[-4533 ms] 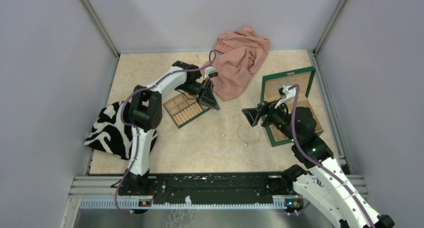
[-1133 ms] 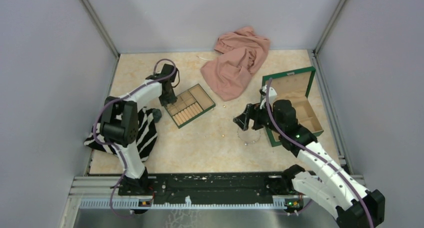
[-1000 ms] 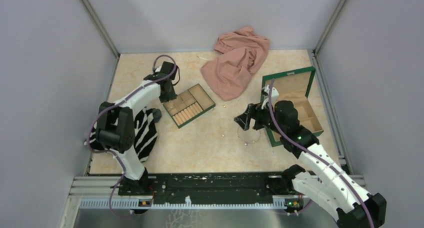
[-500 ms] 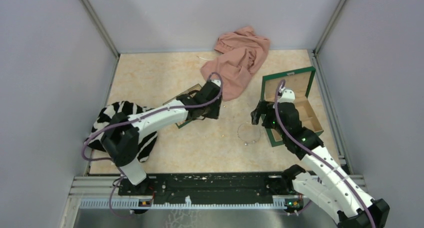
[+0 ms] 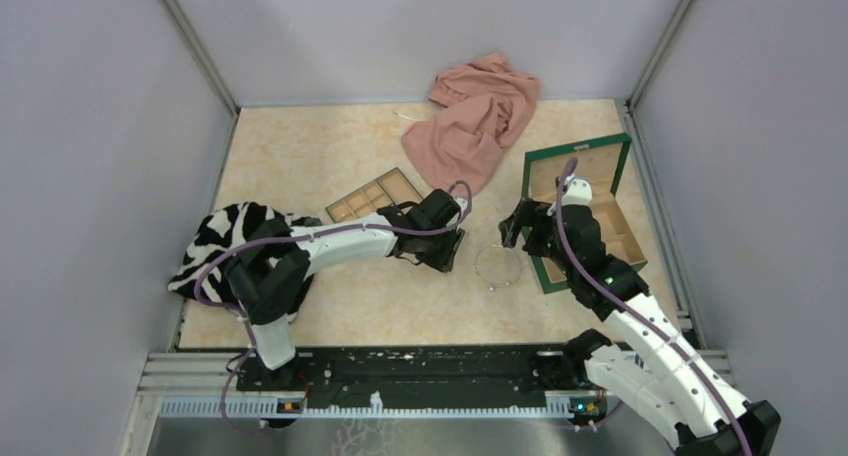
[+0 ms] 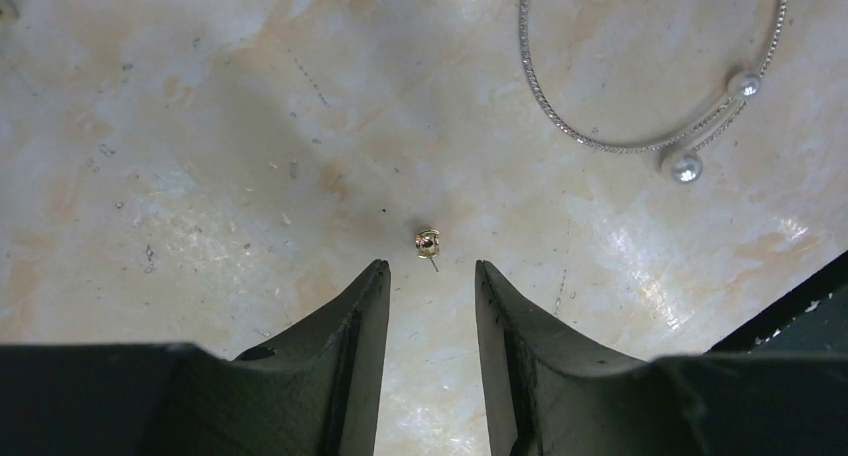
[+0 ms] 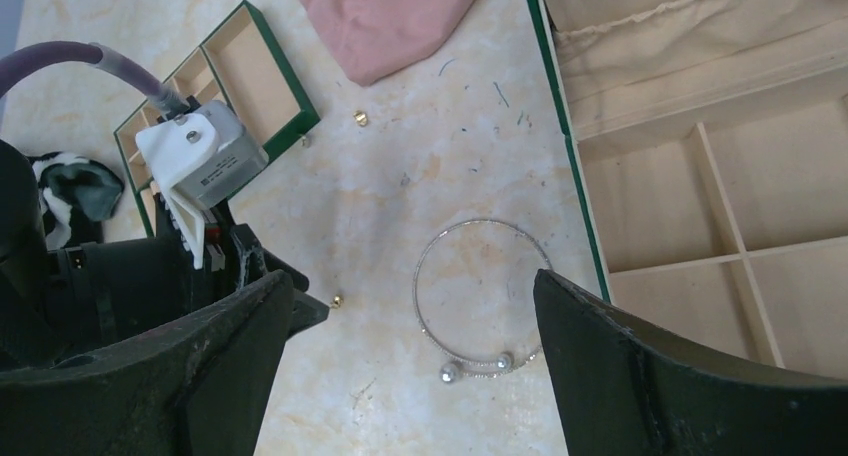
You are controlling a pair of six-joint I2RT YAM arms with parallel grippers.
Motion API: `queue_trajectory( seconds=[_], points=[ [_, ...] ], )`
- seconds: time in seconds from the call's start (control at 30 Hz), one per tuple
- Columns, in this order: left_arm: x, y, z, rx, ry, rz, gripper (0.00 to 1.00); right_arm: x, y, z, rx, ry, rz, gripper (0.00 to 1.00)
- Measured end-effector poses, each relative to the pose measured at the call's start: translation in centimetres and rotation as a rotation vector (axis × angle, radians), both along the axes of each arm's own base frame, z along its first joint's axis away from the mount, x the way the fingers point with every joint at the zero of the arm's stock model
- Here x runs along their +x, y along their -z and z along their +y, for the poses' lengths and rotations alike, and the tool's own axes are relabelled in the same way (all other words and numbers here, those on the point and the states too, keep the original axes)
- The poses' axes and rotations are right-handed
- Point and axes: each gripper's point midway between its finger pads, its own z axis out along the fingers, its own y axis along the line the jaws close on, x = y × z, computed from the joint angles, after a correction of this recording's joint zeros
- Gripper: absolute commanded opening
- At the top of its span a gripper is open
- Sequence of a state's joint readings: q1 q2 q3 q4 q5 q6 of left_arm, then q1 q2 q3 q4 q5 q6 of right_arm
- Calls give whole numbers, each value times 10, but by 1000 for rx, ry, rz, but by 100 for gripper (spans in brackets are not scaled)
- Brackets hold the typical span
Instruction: Organize the mixed jewelry
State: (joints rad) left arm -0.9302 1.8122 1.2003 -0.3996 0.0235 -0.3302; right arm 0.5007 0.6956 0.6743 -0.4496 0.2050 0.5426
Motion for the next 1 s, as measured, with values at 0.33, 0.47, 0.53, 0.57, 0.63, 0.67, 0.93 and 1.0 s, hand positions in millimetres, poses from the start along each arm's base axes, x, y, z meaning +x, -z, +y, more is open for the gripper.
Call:
queue_trajectory(
  seconds=[0.33,0.47,0.53,0.57,0.63,0.67,0.93,1.0],
  points=[
    [-7,24,-4,70,83,8,32,2,7,8,-4,-35,27,89],
    [-6,23,-5,76,84,-3,26,1,7,9,0,-42,28,89],
    [-4,23,-4,82,81,-11,21,1,7,10,2,-46,30,89],
    [-3,22,-3,85,80,-14,20,1,7,10,2,-47,30,89],
    [-2,22,-3,88,78,-19,19,1,7,10,3,-49,30,89],
    [-2,21,-3,88,78,-21,17,0,7,11,4,-50,31,89],
    [-1,22,0,102,72,-26,0,0,7,13,9,-61,33,89],
    [-1,22,0,104,72,-26,0,-1,7,13,11,-65,34,89]
  ],
)
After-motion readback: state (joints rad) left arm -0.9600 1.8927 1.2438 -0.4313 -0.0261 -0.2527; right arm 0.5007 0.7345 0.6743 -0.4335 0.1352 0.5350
